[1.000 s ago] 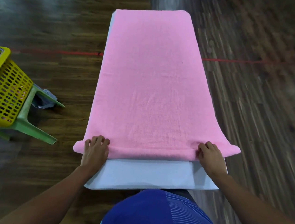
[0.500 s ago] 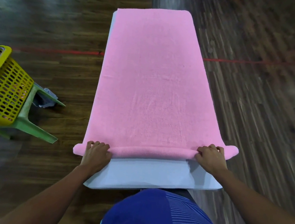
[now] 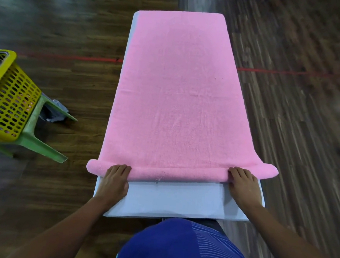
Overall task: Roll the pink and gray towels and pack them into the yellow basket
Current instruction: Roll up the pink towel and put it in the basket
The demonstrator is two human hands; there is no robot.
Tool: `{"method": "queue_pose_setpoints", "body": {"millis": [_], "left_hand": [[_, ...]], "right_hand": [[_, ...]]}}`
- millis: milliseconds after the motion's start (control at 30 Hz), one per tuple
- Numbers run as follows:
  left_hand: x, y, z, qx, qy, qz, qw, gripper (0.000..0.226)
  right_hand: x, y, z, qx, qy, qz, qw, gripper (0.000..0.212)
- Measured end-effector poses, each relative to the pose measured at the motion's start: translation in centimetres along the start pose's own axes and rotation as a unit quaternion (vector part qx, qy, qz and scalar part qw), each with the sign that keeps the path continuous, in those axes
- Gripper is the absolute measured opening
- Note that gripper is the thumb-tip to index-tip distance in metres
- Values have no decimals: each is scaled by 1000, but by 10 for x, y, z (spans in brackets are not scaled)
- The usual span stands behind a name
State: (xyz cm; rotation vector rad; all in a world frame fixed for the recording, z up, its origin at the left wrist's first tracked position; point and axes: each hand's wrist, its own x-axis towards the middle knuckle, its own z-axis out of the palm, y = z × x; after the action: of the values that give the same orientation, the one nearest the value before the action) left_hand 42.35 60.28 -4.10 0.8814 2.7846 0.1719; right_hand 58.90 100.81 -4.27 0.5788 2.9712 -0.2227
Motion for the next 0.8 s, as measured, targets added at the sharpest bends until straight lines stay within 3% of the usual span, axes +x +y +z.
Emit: {"method": "queue_pose_setpoints", "body": {"millis": [100,167,267,433,500,600,667,800], "left_hand": [[7,0,-11,-1,6,-17,1000,22],[15,3,-21,9,-20,-23,999,7],[24,3,-27,24,-58,-50,997,17],[26,1,-16,69,21,-33,997,19],[20,6,-14,41,33,-21,998,18],[9,3,-6,12,19,-21,1000,43],[2,-1,0,15,1,-16,1000,54],[6,-1,-2,16,20,-23,999,41]], "right_hand": [[7,-5,-10,-24,2,21,999,20],[13,-7,-20,-60,-44,14,997,17],[21,-2,-26,-103,-101,14,989,25],[18,-7,-17,64,-2,55,996,10],[12,-9,-12,74,21,26,997,8],[-1,-4,2,31,2,-23,999,39],[-6,-1,4,18,-5,-22,1000,47],[0,-3,-1,21,25,-5,999,32]]}}
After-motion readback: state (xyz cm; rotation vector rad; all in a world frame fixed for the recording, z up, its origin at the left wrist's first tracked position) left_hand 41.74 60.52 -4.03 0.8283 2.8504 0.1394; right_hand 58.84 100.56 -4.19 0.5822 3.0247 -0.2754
